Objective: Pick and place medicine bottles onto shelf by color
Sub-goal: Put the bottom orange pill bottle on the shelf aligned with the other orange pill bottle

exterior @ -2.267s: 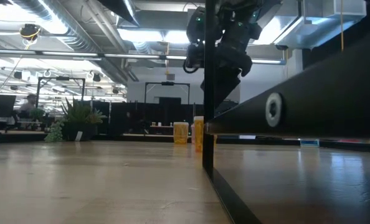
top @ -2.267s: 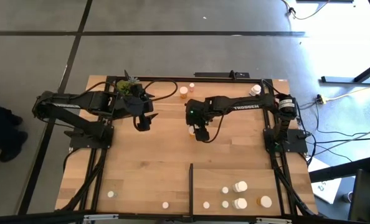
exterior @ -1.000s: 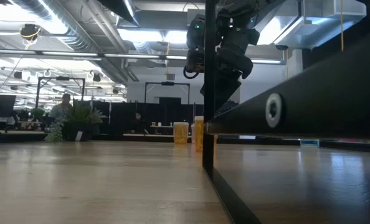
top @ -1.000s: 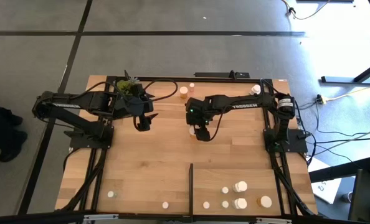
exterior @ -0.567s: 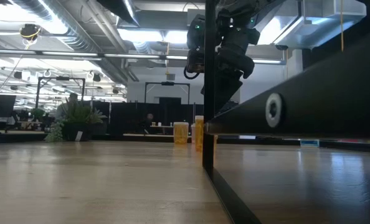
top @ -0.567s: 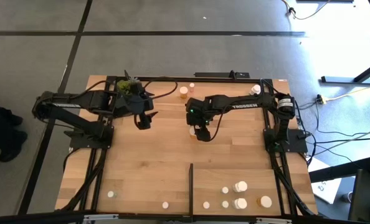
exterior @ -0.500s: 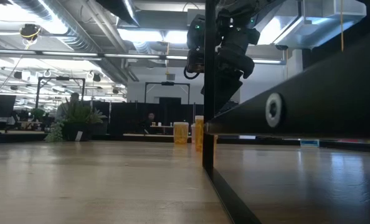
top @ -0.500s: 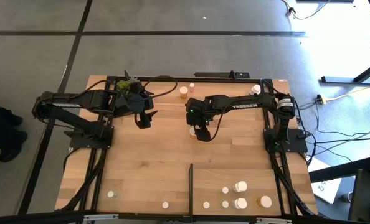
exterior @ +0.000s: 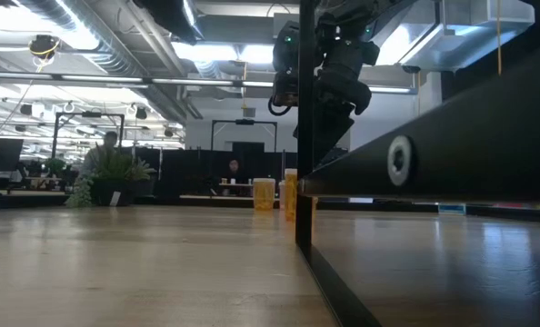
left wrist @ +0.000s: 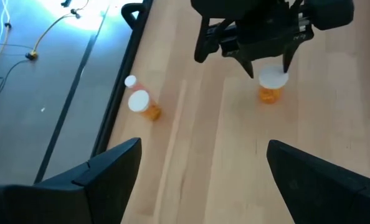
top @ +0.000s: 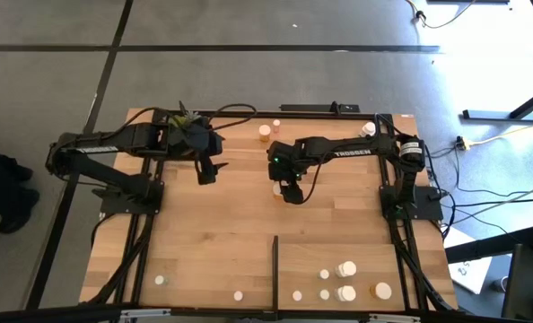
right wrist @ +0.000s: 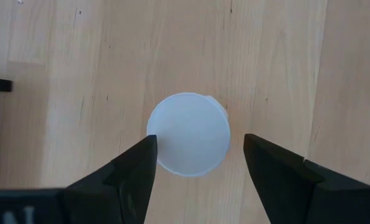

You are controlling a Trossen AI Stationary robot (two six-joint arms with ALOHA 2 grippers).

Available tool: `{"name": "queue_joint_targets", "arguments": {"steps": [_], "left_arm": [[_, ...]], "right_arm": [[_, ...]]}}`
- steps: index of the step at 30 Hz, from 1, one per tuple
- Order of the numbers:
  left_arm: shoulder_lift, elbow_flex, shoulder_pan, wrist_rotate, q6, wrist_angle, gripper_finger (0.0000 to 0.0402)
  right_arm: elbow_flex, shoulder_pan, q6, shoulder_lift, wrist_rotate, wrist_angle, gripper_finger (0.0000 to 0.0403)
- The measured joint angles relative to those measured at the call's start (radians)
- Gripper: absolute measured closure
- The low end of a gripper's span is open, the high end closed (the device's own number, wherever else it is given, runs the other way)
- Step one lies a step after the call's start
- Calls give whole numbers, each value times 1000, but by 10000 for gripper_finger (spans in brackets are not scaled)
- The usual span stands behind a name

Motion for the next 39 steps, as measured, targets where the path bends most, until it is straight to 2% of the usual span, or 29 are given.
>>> {"name": "queue_joint_targets", "arguments": {"steps": [39], "left_arm": [[0, 0, -1, 1, -29, 1, 61]], "right_arm": [[-1, 3, 0, 0, 25, 56, 161]]}}
